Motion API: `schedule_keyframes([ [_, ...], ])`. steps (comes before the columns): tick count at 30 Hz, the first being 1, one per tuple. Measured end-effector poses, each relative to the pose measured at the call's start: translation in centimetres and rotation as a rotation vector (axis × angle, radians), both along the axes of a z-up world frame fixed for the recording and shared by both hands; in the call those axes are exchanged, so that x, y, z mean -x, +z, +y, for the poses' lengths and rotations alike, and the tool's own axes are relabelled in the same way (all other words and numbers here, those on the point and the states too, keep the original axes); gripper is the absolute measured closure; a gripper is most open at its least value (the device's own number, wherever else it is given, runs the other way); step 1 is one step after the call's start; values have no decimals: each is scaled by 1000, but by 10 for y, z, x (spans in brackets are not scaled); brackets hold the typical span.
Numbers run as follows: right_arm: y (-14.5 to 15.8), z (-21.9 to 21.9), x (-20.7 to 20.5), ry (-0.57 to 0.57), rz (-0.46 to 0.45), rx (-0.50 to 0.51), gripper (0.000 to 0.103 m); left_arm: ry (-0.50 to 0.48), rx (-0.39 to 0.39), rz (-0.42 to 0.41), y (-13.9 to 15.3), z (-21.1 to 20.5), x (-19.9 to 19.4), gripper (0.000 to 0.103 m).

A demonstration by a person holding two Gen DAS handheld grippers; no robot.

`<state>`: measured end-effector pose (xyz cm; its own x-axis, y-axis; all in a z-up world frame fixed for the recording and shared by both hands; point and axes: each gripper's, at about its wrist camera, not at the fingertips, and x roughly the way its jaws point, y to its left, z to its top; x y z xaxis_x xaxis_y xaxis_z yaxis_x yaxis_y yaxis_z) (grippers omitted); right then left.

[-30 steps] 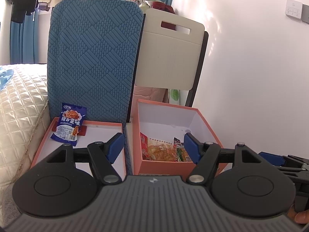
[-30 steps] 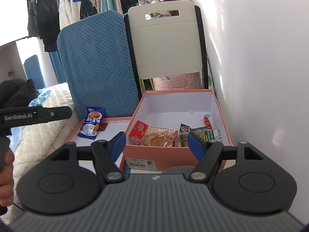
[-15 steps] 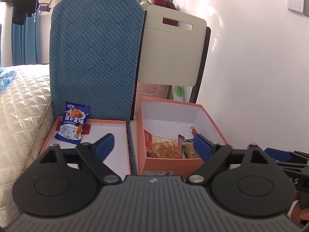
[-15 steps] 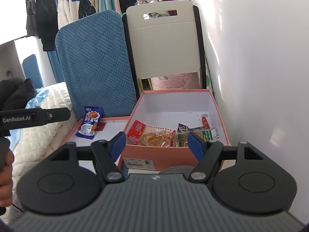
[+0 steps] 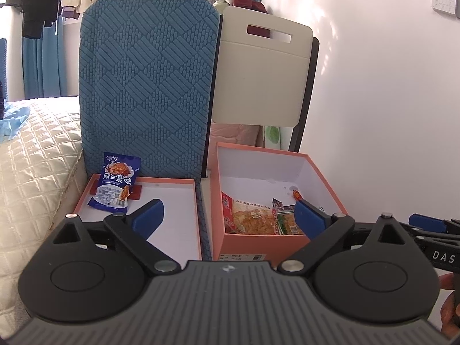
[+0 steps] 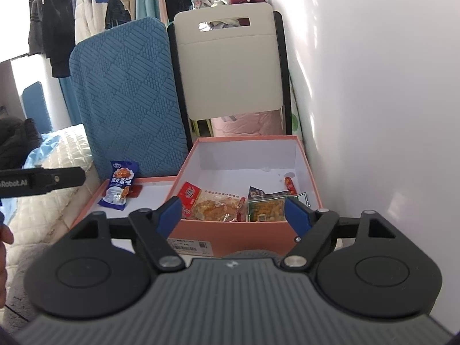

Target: Organize snacks

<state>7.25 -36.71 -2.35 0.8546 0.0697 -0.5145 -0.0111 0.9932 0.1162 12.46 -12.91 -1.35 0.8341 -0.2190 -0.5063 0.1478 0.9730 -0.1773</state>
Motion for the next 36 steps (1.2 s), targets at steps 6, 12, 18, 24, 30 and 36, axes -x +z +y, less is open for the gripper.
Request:
schedule_keyframes([
  [6, -1, -2, -1, -1, -3, -21, 12, 9, 0, -7, 2, 3, 1, 4],
  [12, -1, -1, -4, 0, 1, -14, 12, 23, -14, -7, 2, 0, 2, 4],
  [18, -2, 1, -3, -46, -9, 18, 11, 31, -16, 8, 1, 1, 1, 4],
  [24, -1, 3, -2, -45, -26, 65, 11, 38, -20, 16, 2, -1, -2, 4],
  [30, -3, 0, -4, -54, -9, 50, 11, 32, -18, 14, 1, 1, -1, 3],
  [36, -3, -1, -3, -64, -11, 44, 11, 46, -12, 21, 0, 2, -2, 3],
])
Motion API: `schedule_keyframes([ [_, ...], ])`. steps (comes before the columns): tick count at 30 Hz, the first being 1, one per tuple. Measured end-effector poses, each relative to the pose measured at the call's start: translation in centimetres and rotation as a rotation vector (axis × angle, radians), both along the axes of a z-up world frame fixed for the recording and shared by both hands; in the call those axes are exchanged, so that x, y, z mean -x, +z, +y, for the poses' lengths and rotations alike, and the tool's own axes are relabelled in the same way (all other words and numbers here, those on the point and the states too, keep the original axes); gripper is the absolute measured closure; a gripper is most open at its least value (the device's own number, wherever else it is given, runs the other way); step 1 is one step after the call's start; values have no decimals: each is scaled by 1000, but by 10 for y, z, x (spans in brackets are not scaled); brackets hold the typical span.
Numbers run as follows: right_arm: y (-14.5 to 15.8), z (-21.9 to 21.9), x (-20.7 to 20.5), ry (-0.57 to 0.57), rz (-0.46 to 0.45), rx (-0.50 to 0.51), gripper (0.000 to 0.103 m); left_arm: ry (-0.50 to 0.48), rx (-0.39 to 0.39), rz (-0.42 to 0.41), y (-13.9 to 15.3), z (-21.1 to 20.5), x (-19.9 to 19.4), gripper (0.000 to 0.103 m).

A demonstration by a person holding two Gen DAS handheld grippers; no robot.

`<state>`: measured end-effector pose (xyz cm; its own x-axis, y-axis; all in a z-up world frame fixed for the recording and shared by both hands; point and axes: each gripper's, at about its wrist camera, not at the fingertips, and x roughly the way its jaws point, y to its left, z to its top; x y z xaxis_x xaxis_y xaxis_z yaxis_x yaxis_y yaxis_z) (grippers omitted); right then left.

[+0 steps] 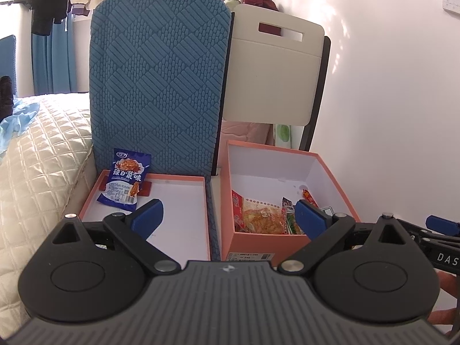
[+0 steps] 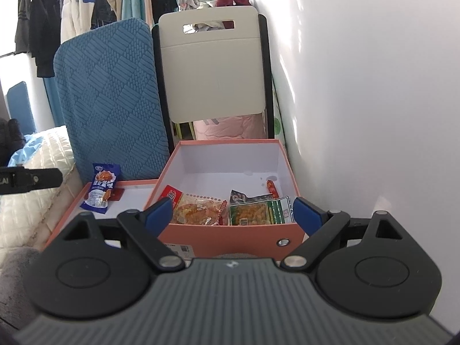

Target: Organize snacks

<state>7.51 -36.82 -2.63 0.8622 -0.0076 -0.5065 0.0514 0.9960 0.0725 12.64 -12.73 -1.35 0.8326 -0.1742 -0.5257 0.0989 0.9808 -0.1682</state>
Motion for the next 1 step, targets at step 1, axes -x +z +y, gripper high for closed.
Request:
schedule_keyframes([
  [1, 0, 0, 0, 0, -1, 1, 11, 0, 2, 0, 0, 0, 0, 3],
])
